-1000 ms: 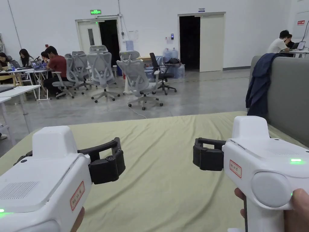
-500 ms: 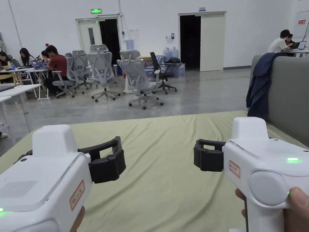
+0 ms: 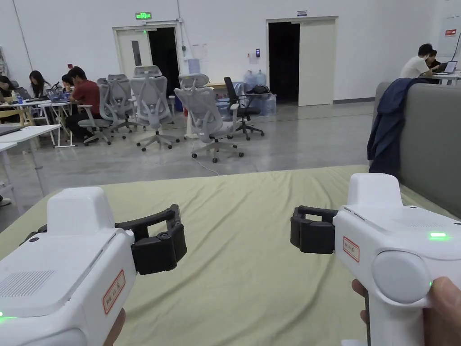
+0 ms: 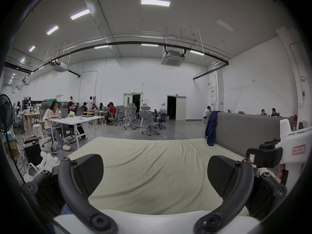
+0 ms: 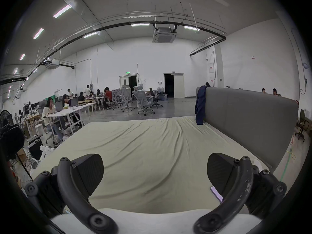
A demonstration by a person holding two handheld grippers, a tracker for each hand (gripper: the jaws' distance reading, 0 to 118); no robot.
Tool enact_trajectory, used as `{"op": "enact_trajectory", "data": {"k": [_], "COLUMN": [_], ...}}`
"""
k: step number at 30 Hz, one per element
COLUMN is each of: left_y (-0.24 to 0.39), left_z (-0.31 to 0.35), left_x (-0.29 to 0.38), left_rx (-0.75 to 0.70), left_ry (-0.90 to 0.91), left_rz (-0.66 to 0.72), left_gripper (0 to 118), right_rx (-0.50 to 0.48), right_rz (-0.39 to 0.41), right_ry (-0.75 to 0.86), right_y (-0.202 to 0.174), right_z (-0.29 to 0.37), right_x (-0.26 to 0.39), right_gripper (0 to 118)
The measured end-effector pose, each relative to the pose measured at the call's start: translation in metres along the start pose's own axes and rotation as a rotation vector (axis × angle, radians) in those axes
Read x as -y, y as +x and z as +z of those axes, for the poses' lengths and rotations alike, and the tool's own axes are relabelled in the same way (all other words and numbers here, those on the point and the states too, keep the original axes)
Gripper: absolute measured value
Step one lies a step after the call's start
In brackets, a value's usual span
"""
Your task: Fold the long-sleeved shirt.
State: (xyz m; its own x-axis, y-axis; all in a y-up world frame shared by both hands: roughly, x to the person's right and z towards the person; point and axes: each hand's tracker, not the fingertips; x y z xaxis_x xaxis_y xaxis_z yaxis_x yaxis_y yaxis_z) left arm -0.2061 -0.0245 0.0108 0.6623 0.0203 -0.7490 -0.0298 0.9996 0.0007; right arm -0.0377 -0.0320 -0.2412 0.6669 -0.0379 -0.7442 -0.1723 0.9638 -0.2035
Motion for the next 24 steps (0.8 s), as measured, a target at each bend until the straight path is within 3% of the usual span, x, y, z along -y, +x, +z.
{"op": "enact_trajectory", "data": {"k": [8, 24], "left_y": [-0.001, -0.004], "left_z": [-0.001, -0.002], "left_x": [0.001, 0.005], "left_rx": [0.002, 0.002], "left_ry": [-0.003, -0.012], "left_rz": [0.005, 0.004], "left_gripper": [118, 118], "right_rx": [0.043, 0.014], "right_rz": [-0.006, -0.015], "right_ry": [-0.011, -0.049], "right_y": [0.004, 0.001], "right_z": [-0.003, -0.010], "right_x": [-0.001, 0.007], "right_gripper": [118, 118]}}
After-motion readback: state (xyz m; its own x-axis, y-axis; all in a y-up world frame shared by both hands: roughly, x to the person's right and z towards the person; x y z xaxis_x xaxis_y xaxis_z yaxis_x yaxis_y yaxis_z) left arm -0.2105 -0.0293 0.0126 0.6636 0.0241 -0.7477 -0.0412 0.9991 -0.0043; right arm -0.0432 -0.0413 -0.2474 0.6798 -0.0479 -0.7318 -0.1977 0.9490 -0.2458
